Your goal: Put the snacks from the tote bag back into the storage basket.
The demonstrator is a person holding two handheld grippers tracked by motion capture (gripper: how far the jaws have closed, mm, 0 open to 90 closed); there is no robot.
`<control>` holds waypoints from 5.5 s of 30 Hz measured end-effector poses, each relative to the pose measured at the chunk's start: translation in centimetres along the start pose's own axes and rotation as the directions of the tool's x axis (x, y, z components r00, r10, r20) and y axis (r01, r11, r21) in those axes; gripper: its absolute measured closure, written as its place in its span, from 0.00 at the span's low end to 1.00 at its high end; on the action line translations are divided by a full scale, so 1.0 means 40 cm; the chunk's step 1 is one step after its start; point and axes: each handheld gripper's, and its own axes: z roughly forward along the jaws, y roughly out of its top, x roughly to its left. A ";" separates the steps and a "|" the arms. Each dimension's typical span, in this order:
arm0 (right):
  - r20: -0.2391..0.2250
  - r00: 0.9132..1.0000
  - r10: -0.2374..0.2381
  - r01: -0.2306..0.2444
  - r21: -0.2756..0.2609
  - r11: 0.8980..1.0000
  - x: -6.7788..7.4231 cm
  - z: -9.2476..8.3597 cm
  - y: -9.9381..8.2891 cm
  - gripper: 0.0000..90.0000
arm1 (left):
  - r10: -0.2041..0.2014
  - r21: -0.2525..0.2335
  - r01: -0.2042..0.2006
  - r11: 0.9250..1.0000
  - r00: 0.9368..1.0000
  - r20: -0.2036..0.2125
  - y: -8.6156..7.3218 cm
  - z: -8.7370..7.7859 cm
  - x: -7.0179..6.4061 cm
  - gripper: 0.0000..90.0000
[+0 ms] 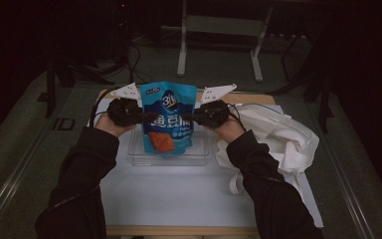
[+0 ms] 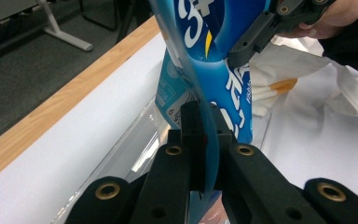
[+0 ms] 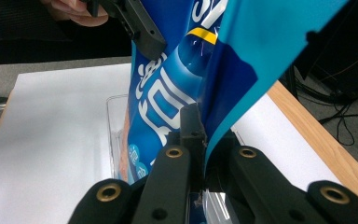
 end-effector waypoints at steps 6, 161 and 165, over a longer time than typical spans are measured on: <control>-0.005 1.000 0.009 -0.009 0.003 1.000 0.007 0.004 -0.017 0.99 | -0.008 0.006 0.008 1.000 1.000 0.010 -0.014 0.007 -0.002 1.00; 0.052 0.999 -0.011 0.015 -0.065 0.998 0.297 -0.284 -0.306 0.15 | 0.128 -0.081 -0.113 0.990 0.969 0.210 -0.224 0.139 -0.475 0.01; 0.055 0.998 -0.031 0.034 -0.046 0.998 0.300 -0.278 -0.321 0.15 | 0.127 -0.064 -0.117 0.991 0.970 0.209 -0.236 0.152 -0.475 0.01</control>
